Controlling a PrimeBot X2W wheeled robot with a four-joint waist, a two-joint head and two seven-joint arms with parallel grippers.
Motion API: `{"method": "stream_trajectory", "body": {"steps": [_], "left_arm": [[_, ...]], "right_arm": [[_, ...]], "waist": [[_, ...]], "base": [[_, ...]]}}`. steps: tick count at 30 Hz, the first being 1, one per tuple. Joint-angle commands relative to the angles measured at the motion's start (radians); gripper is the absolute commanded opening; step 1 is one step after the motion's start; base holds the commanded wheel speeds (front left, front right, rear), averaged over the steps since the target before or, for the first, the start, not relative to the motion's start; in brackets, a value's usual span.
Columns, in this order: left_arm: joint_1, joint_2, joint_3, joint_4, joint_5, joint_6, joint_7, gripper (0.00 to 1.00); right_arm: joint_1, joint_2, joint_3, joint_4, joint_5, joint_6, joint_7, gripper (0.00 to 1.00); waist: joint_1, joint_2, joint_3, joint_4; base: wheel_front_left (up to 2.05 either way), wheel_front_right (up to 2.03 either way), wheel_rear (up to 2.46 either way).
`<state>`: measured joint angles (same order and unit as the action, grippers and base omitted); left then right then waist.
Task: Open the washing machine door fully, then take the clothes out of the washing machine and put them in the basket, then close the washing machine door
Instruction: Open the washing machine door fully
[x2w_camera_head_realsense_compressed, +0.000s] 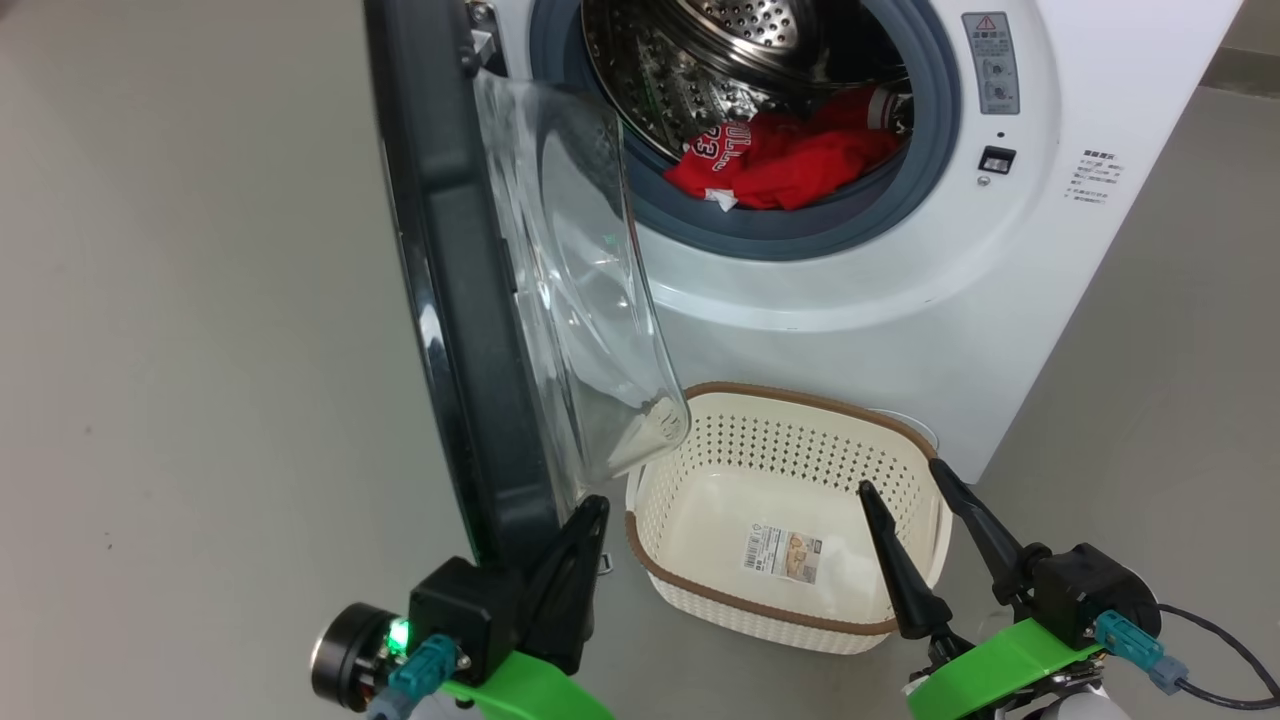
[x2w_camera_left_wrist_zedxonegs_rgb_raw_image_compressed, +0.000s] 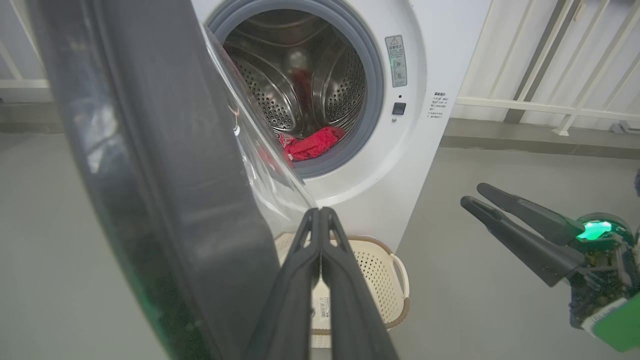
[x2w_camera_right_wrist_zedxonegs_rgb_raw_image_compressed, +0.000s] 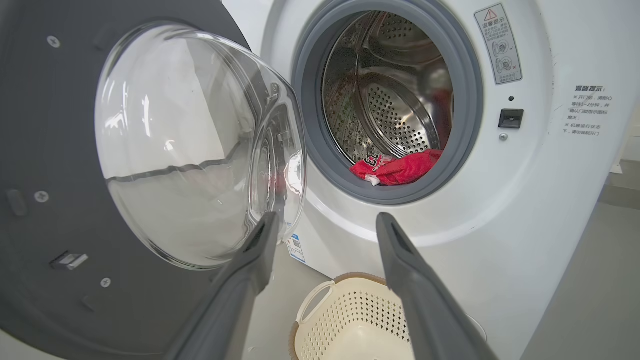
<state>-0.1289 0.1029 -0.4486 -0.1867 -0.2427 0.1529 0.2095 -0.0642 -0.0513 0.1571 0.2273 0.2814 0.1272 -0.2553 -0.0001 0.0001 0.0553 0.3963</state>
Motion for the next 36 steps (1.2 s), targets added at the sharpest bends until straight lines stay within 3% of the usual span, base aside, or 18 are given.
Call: {"method": "stream_trajectory", "body": {"steps": [1, 17, 36], "left_arm": [[-0.016, 0.006, 0.040, -0.024, 0.013, 0.010, -0.006, 0.00], [0.018, 0.025, 0.089, -0.007, 0.029, 0.080, -0.028, 0.00], [0.040, 0.089, 0.224, 0.043, 0.057, 0.170, -0.154, 0.00]], "right_arm": [[-0.030, 0.001, 0.018, -0.026, 0.006, 0.003, -0.006, 1.00], [-0.019, 0.001, 0.027, -0.014, -0.003, 0.003, -0.006, 1.00], [-0.016, 0.001, 0.027, -0.008, -0.012, 0.003, -0.006, 1.00]], "waist": [[0.0001, -0.0001, 0.000, 0.004], [0.0001, -0.0001, -0.005, 0.076], [0.0001, -0.0001, -0.003, 0.116]], "base": [[0.00, 0.00, 0.00], [0.00, 0.00, 0.00], [0.00, 0.00, 0.00]]}}
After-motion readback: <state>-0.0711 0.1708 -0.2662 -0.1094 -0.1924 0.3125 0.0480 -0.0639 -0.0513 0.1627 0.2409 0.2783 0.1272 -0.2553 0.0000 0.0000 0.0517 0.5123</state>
